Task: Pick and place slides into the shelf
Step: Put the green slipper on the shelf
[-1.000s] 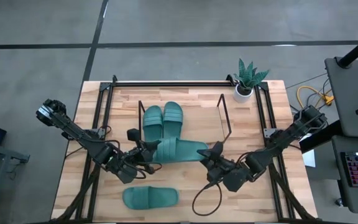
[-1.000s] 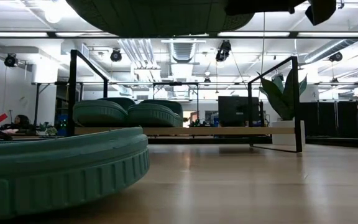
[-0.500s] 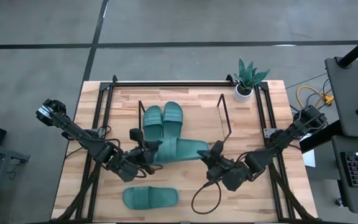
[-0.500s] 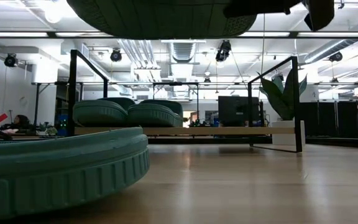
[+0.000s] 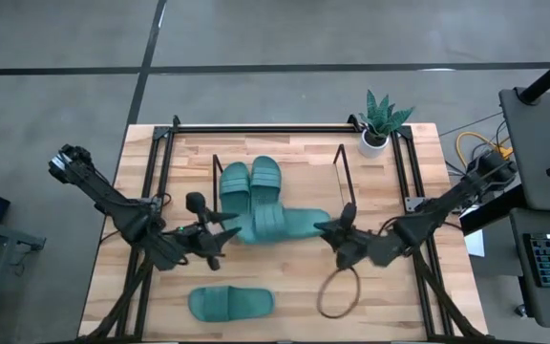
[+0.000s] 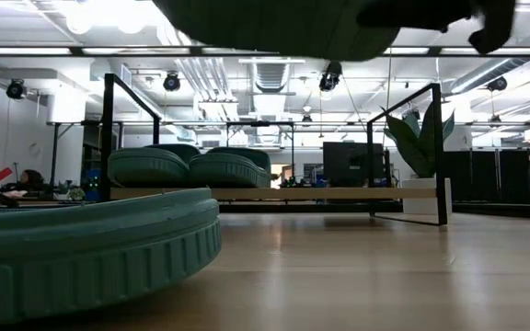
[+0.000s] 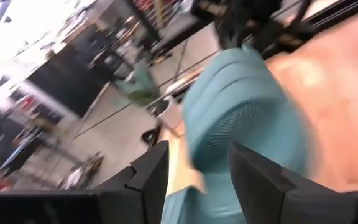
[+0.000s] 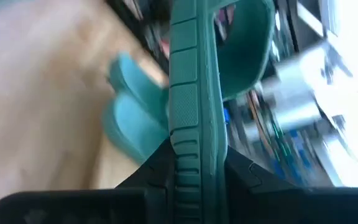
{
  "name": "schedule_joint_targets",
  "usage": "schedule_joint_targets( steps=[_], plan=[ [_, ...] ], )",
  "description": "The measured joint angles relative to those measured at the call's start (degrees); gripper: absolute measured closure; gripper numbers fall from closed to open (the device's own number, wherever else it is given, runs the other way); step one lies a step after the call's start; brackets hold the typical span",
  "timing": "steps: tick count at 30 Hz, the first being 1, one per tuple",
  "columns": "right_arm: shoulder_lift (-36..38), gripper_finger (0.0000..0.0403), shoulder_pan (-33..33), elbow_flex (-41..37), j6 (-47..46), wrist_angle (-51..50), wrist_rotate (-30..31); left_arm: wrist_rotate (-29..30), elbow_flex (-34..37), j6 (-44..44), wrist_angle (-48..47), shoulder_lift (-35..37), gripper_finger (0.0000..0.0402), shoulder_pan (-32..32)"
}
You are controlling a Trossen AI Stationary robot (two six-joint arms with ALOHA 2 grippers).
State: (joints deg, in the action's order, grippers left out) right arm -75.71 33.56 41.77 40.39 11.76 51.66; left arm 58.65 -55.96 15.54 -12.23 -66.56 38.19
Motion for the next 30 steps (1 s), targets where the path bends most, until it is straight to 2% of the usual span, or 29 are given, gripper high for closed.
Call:
schedule_joint_targets(
  steps=[5, 9, 12, 22, 30],
  plan=[
    [7.3, 0.0338, -0.8, -11.1, 12.4, 20.6, -13.9, -9.1, 0.1, 1.8, 0.3, 2.4, 0.0251, 1.1],
    [11.7, 0.0338, -1.9, -17.5, 15.7, 30.0, -19.0, -11.9, 0.1, 5.3, 1.2, 2.1, 0.0251, 2.1],
    [13.6, 0.0338, -2.9, -19.4, 15.2, 30.3, -20.1, -12.2, 0.1, 10.6, 2.5, 0.7, 0.0251, 2.9],
    [13.7, 0.0338, -3.3, -20.3, 12.9, 28.2, -20.6, -11.1, 0.2, 31.0, 16.4, -6.6, 0.0251, 3.0],
    [13.7, 0.0338, -3.2, -20.2, 11.6, 27.2, -20.6, -10.1, 0.2, 33.5, 19.2, -6.6, 0.0251, 2.7]
  ],
)
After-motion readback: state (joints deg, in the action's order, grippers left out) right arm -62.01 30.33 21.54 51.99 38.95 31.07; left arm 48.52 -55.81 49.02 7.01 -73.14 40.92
